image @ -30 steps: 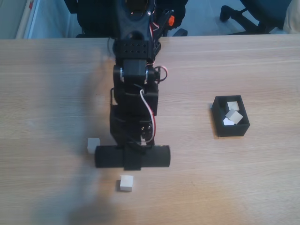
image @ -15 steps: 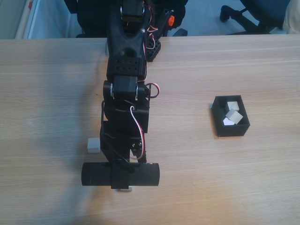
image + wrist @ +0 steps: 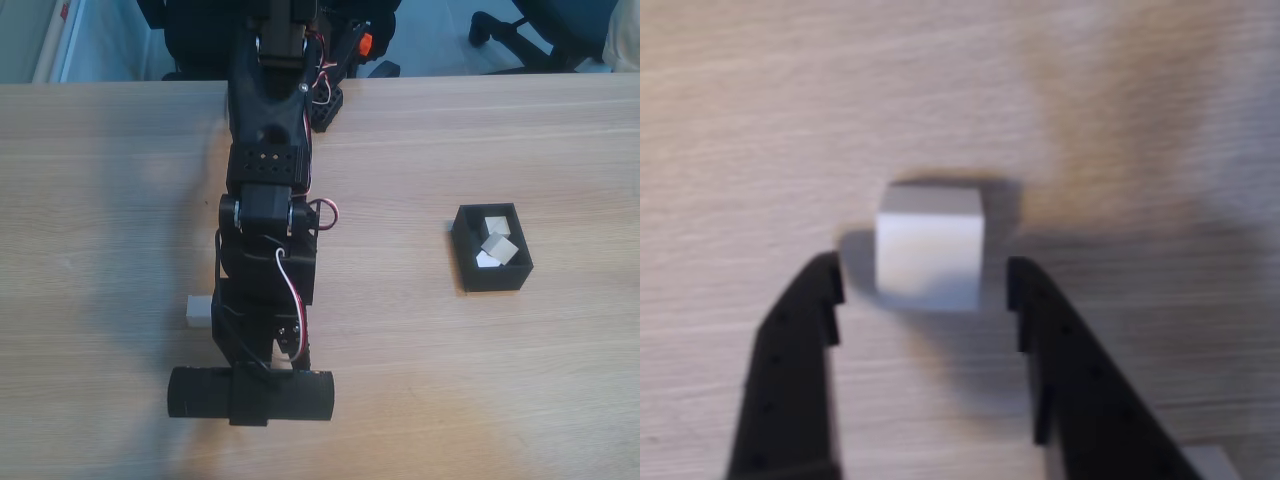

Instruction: Pick blocks and place them in the box.

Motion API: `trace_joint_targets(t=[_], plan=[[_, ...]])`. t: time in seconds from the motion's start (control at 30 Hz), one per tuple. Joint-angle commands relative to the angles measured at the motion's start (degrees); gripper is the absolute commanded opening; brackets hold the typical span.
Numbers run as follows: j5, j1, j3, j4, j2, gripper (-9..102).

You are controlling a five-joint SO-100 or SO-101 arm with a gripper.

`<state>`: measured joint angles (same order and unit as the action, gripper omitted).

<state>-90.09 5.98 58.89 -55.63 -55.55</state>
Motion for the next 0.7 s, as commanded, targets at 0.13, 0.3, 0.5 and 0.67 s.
trace_joint_targets(t=[0.13,0.3,0.5,0.67], plan=[[0.6,0.5,-5.3,-0.3,0.8,12],[2.5,0.6,-5.6,0.0,1.1,1],[3.5,0.3,-3.8,-2.2,-2.7,0],[4.9,-1.4,9.3,1.1,-14.7,0]])
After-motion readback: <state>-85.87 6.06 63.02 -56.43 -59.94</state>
